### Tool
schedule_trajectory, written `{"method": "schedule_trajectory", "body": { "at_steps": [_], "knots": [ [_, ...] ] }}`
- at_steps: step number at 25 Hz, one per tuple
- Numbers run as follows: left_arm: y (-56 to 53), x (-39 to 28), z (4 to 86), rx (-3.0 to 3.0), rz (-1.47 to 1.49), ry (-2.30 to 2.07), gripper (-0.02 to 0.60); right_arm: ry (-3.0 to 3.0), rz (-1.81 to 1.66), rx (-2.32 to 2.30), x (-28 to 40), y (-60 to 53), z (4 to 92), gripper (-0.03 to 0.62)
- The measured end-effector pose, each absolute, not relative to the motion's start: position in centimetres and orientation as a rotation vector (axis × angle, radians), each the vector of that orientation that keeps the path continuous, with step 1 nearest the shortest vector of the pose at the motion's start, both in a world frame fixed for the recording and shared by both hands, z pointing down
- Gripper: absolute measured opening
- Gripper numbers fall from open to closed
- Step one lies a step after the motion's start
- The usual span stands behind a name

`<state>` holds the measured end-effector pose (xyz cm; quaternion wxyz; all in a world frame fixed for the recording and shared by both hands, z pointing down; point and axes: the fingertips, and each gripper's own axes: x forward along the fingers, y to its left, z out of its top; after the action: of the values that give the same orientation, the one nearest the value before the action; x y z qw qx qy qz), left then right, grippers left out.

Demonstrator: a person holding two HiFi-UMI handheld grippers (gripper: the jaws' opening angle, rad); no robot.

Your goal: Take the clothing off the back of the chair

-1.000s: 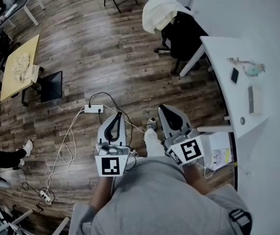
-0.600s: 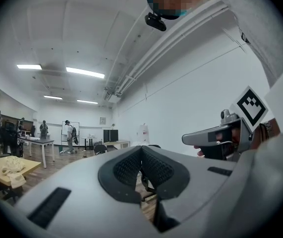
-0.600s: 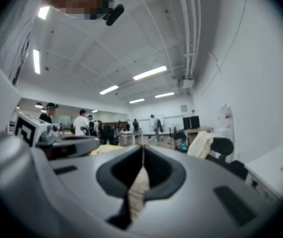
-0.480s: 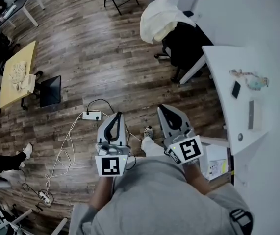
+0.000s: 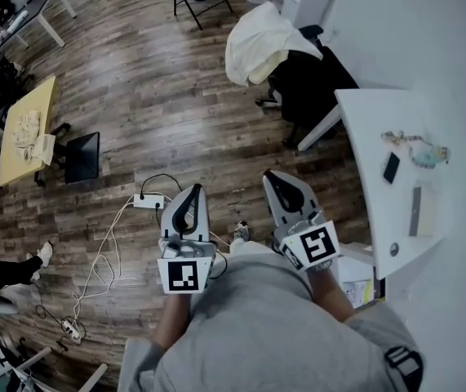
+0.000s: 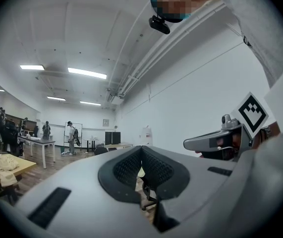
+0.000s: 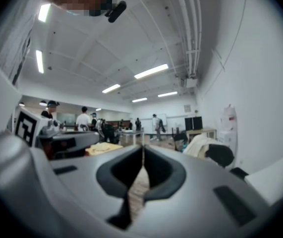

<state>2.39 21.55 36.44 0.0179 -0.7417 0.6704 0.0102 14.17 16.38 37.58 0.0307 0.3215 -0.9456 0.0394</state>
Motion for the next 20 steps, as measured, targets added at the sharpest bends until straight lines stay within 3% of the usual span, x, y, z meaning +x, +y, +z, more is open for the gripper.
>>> {"method": "schedule_trajectory", "body": {
  "at_steps": [20],
  "knots": [
    [14.3,3.6,37.5,-2.365,0.027,2.031,0.037,-2.858,0.128,1.065,16.0,10.1,39.0,0.035]
  ]
}}
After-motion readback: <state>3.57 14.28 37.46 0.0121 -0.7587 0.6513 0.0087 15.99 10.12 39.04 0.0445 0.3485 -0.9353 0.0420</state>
